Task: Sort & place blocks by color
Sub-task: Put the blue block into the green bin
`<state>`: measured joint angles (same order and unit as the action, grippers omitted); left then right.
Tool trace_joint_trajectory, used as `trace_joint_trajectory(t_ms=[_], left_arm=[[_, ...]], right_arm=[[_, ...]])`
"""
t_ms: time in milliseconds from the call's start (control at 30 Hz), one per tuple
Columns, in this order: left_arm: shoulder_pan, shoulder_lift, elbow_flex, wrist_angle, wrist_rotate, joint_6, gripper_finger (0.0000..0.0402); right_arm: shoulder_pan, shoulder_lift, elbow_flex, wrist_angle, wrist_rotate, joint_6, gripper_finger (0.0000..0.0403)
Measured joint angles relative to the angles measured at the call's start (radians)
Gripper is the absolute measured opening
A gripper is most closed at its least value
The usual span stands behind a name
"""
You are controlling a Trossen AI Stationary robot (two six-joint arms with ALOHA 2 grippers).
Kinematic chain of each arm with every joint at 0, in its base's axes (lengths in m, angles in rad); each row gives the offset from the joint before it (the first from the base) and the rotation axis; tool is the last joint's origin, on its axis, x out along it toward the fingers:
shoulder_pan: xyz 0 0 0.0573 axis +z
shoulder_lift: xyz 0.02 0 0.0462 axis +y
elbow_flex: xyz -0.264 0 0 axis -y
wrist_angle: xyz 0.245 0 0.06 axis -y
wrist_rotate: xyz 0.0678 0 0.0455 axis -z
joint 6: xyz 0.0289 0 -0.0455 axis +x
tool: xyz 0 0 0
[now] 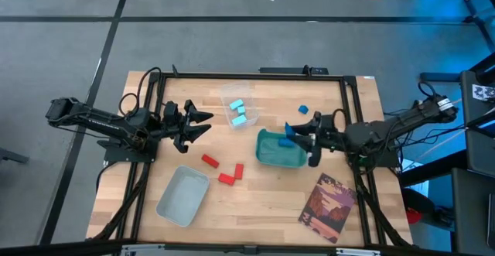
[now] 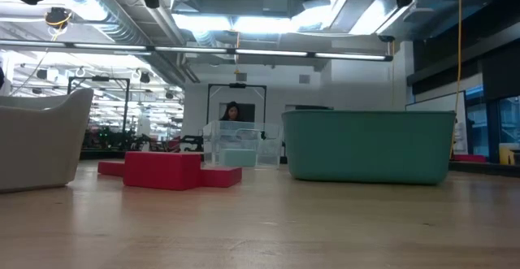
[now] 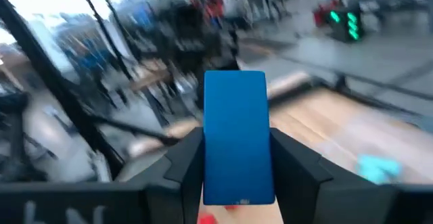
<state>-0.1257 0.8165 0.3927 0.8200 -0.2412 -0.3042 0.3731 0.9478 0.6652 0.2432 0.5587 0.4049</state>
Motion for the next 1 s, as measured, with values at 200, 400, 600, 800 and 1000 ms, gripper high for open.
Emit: trace_joint_trajectory(t_ms=[200, 400, 600, 800, 1000], left_arm=[[0.000, 0.000, 0.000, -0.002, 0.000, 0.000, 0.0206], [0.000, 0.000, 0.000, -0.003, -0.002, 0.000, 0.0206], [0.001, 0.000, 0.000, -0.003, -0.010, 0.000, 0.0206], [0.001, 0.000, 0.000, -0.003, -0.010, 0.000, 0.0206], [0.001, 0.000, 0.000, -0.003, -0.010, 0.000, 0.0206]], right_arm=[[-0.003, -0.035, -0.046, 0.096, -0.011, -0.025, 0.0136], [-0.003, -0.035, -0.045, 0.098, -0.013, -0.041, 0.0136], [-0.003, -0.035, -0.044, 0.098, -0.022, -0.041, 0.0136], [-0.031, -0.003, 0.024, -0.014, -0.060, -0.011, 0.0136], [-0.099, 0.180, 0.295, -0.457, -0.193, 0.017, 0.0136]])
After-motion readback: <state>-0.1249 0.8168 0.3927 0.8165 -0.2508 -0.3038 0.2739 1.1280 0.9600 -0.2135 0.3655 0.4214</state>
